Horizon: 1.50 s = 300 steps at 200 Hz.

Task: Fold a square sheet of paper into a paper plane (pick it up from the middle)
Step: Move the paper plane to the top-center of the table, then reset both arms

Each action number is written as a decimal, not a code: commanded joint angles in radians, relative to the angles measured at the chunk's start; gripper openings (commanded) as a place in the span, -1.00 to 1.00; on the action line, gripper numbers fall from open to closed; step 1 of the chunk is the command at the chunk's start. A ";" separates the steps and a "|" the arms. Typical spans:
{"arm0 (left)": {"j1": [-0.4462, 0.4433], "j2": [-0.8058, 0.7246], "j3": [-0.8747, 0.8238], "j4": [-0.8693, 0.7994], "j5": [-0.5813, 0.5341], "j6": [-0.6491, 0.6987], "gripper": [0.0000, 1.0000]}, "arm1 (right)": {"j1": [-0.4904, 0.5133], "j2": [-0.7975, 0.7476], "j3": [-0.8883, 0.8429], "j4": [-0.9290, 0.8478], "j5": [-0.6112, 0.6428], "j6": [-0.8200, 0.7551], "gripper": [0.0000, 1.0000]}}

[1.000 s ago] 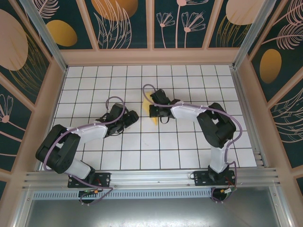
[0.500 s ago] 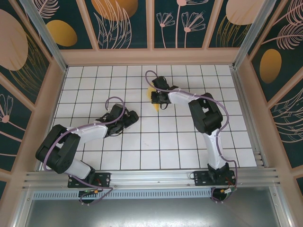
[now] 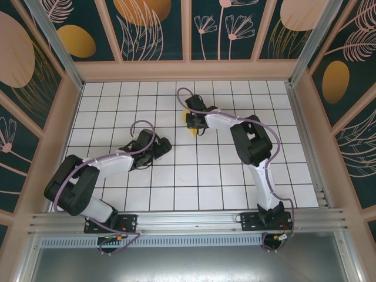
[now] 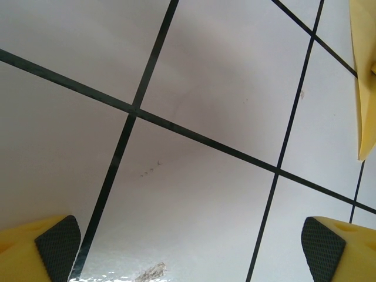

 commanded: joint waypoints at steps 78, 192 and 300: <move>0.134 -0.100 0.238 -0.234 -0.357 0.227 0.97 | 0.011 -0.163 0.165 -0.140 0.074 0.052 0.11; 0.279 -0.344 -0.123 0.249 -0.797 0.603 0.97 | -0.382 -0.935 -0.747 0.338 0.480 0.040 0.98; 0.394 -0.289 -0.471 0.981 -0.413 0.972 0.97 | -0.567 -0.915 -1.321 1.190 0.333 -0.308 0.98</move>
